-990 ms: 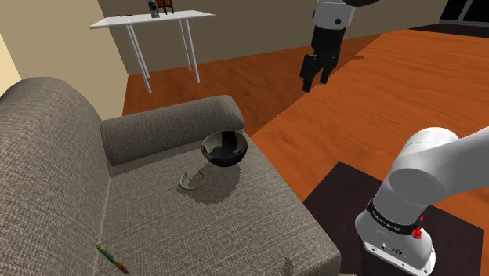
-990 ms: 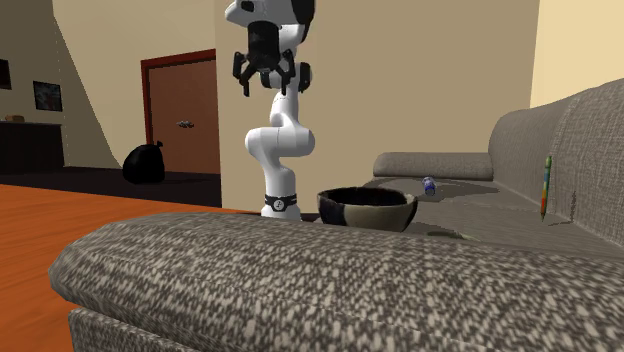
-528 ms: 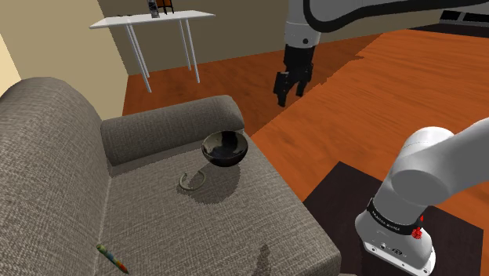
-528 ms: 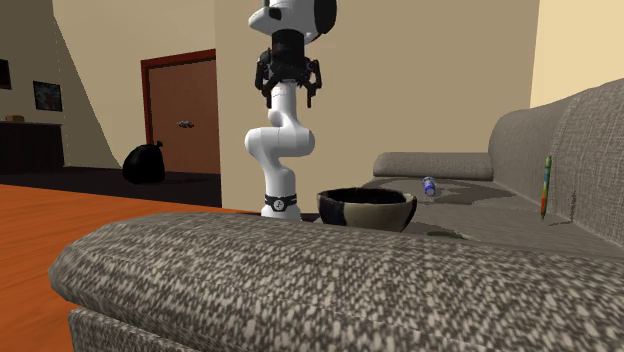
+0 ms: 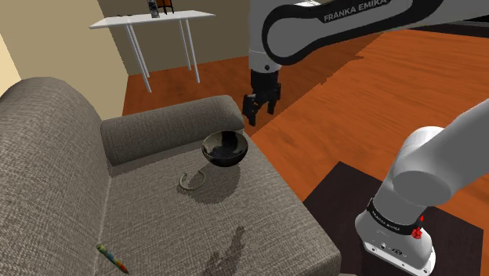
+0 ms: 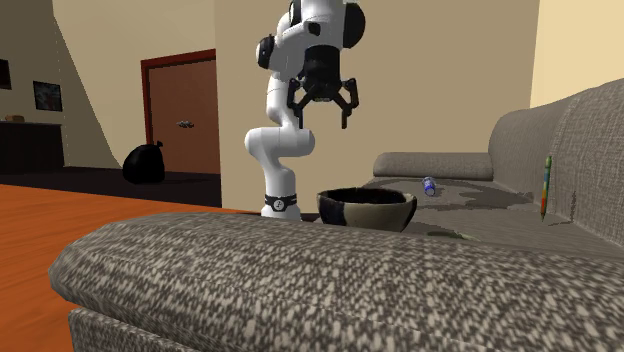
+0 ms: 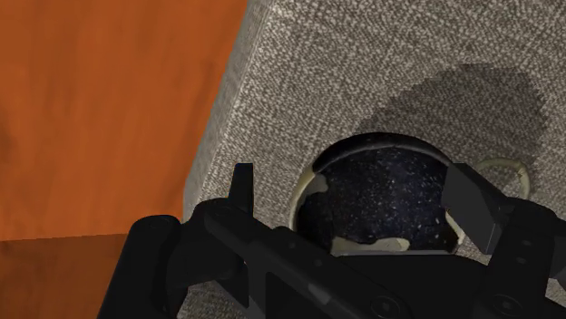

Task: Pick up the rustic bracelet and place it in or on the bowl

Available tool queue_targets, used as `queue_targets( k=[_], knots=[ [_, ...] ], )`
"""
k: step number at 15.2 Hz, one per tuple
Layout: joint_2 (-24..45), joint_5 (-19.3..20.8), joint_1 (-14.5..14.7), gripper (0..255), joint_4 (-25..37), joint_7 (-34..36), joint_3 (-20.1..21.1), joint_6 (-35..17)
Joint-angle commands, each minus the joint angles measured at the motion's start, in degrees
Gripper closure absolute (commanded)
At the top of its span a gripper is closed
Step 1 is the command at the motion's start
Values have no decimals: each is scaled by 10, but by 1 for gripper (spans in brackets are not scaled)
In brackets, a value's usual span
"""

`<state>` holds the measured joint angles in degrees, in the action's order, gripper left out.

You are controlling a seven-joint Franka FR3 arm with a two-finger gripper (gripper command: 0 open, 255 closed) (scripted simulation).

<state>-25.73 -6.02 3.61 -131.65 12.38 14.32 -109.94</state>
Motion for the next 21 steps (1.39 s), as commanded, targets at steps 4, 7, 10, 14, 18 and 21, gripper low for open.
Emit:
queue_targets(
  k=[4, 7, 10, 14, 18, 21],
  knots=[
    [92, 12, 10, 0, 41, 44, 46, -50],
    [151, 30, 16, 0, 72, 72, 71, -74],
    [214, 56, 24, 0, 109, 103, 92, -93],
    [300, 100, 41, 0, 168, 147, 112, -109],
    [390, 149, 70, 0, 239, 188, 121, -113],
    [457, 183, 98, 0, 300, 213, 120, -108]
  ],
)
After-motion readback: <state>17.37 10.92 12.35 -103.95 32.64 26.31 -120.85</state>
